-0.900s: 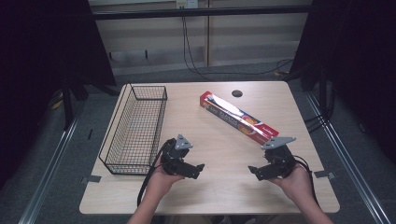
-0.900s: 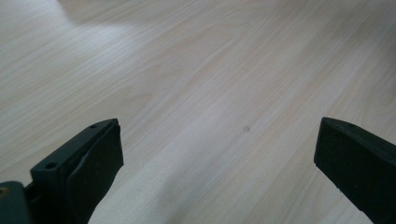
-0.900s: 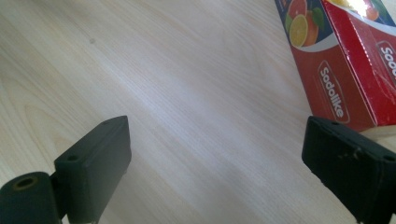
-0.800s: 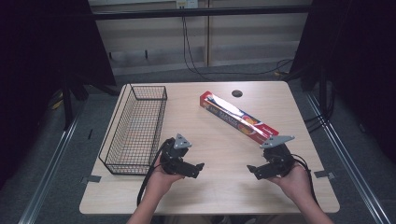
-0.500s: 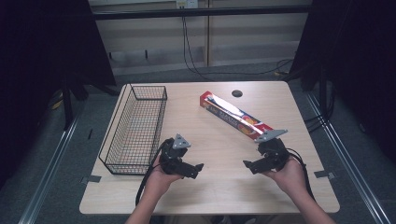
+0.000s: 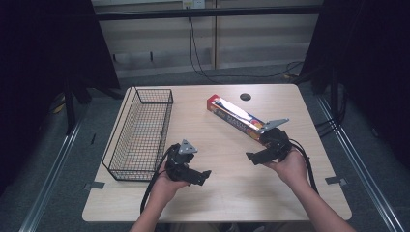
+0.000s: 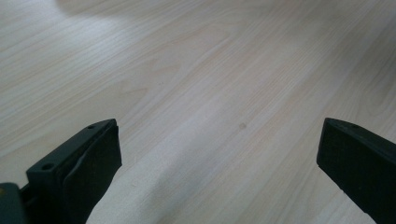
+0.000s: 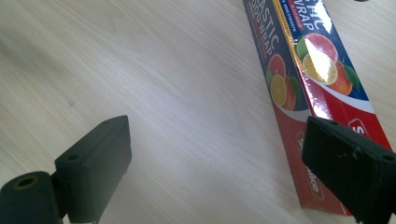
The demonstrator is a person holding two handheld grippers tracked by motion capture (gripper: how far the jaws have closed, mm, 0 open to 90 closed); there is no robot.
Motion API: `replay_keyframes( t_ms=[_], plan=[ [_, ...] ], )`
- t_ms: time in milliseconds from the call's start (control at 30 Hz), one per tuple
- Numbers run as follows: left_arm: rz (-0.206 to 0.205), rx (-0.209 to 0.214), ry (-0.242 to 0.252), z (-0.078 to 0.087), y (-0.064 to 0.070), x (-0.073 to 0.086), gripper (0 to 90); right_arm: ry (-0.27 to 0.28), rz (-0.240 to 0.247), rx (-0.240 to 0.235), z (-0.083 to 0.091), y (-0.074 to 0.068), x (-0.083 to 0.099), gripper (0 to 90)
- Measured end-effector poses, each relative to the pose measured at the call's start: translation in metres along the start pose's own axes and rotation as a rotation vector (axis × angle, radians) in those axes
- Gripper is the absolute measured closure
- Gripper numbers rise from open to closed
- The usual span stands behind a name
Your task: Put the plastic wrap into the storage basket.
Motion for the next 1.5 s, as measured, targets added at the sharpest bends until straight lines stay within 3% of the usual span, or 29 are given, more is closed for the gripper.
replay_keyframes(
  t_ms=[333,467,767,900,1033,1500],
  plan=[
    [0.010,0.008,-0.002,0.000,0.001,0.000,0.0,-0.030,0.012,0.016,-0.004,0.005,-0.016,8.3],
    [0.024,0.000,0.009,-0.002,0.000,-0.001,0.0,-0.042,0.004,0.036,-0.007,0.012,-0.023,7.8],
    [0.011,0.009,-0.003,-0.003,0.002,-0.001,0.0,-0.062,0.018,0.075,-0.016,0.027,-0.042,7.8],
    [0.015,0.007,0.000,-0.003,0.003,-0.001,0.0,-0.077,-0.009,0.076,-0.024,0.036,-0.046,7.9],
    [0.010,0.021,-0.010,-0.004,0.005,-0.001,0.0,-0.103,0.001,0.102,-0.033,0.044,-0.046,7.9],
    [0.011,0.037,-0.014,-0.008,0.006,0.001,0.0,-0.119,-0.033,0.084,-0.053,0.065,-0.049,11.2]
  ],
)
Point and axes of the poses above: each handheld gripper's, and its own axes: z roughly backward along the jaws, x roughly out of its underside, y roughly to its right, the point moved 8 cm from there along -z, roughly forward along the jaws, and after that the axes turned 8 degrees about -z, right-handed, at the moved point
